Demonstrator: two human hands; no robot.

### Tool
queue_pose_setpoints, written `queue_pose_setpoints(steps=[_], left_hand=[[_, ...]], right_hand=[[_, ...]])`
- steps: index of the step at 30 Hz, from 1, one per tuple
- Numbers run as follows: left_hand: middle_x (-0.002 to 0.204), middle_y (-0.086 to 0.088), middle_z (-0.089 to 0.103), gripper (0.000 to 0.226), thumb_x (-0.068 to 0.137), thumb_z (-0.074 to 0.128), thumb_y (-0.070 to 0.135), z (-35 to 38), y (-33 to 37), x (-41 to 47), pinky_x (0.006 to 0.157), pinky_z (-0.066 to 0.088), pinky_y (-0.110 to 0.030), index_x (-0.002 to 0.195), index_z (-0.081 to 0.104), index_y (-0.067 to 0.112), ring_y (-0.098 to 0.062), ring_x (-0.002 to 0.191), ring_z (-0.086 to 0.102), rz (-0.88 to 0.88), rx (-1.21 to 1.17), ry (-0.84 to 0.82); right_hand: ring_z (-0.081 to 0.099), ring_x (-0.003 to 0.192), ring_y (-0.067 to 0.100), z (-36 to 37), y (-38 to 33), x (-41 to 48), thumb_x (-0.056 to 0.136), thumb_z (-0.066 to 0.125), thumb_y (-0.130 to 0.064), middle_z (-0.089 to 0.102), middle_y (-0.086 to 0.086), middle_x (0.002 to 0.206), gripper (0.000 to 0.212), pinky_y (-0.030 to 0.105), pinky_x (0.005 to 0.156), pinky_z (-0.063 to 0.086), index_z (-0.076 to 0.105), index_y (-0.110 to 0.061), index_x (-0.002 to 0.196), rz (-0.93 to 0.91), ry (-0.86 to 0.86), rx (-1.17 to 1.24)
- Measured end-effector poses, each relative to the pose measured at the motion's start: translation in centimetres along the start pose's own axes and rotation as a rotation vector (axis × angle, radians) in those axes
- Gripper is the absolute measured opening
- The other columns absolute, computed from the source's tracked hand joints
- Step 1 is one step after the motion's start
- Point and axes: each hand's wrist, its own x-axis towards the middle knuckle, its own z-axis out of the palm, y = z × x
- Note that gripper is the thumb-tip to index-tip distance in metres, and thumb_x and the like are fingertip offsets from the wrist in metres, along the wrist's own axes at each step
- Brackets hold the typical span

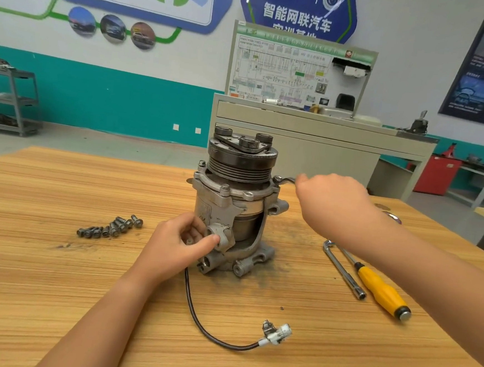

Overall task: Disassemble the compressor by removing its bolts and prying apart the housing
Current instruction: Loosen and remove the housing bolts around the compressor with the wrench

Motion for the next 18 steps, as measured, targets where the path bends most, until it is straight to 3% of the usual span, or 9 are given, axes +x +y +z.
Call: queue_pose_setpoints(steps=[2,5,8,12,16,18], left_hand=[[0.071,-0.004,0.062,0.017,0.074,0.074,0.023,-0.1,0.0,-0.1,0.055,0.039,-0.011,0.078,0.062,0.012,0.0,0.06,0.05,0.002,0.006,-0.021],[0.067,0.003,0.061,0.02,0.072,0.076,0.026,-0.3,-0.3,0.0,0.054,0.038,-0.008,0.078,0.061,0.014,0.003,0.059,0.05,-0.021,0.0,-0.038],[0.068,0.004,0.061,0.022,0.071,0.078,0.028,-0.5,-0.5,0.3,0.053,0.038,-0.007,0.078,0.062,0.015,0.004,0.059,0.051,-0.035,-0.018,-0.057],[0.071,0.001,0.063,0.023,0.072,0.078,0.029,-0.4,-0.6,0.2,0.054,0.039,-0.007,0.081,0.062,0.015,0.004,0.061,0.053,-0.028,-0.005,-0.058],[0.075,0.0,0.064,0.023,0.072,0.078,0.029,-0.4,-0.5,0.2,0.056,0.041,-0.008,0.082,0.062,0.015,0.004,0.064,0.054,-0.023,0.015,-0.044],[0.074,0.0,0.064,0.023,0.072,0.078,0.029,-0.3,-0.4,0.1,0.057,0.041,-0.008,0.082,0.062,0.015,0.004,0.065,0.054,-0.02,0.011,-0.038]], right_hand=[[0.047,0.065,0.022,-0.7,-0.5,-0.3,0.089,0.044,0.001,0.051,0.003,0.074,0.034,0.027,0.039,0.023,0.045,-0.003,0.123,-0.055,-0.016,-0.118],[0.035,0.051,0.018,-1.1,0.1,-0.1,0.089,0.042,0.001,0.031,0.001,0.06,0.028,0.027,0.039,0.024,0.047,-0.004,0.116,-0.109,-0.031,-0.214],[0.03,0.046,0.015,-0.7,1.5,0.8,0.092,0.037,-0.006,0.033,-0.001,0.059,0.023,0.027,0.039,0.023,0.048,-0.01,0.113,-0.144,-0.022,-0.231],[0.034,0.044,0.012,0.5,3.7,1.8,0.093,0.034,-0.008,0.037,-0.003,0.056,0.036,0.025,0.038,0.022,0.038,-0.011,0.128,-0.266,0.022,-0.302],[0.033,0.044,0.013,1.8,4.2,3.9,0.09,0.039,-0.001,0.036,-0.003,0.055,0.026,0.025,0.039,0.02,0.044,-0.012,0.113,-0.206,0.093,-0.286],[0.043,0.052,0.017,2.8,3.5,5.3,0.09,0.039,0.001,0.042,-0.002,0.061,0.026,0.026,0.044,0.025,0.045,-0.011,0.113,-0.168,0.139,-0.193]])
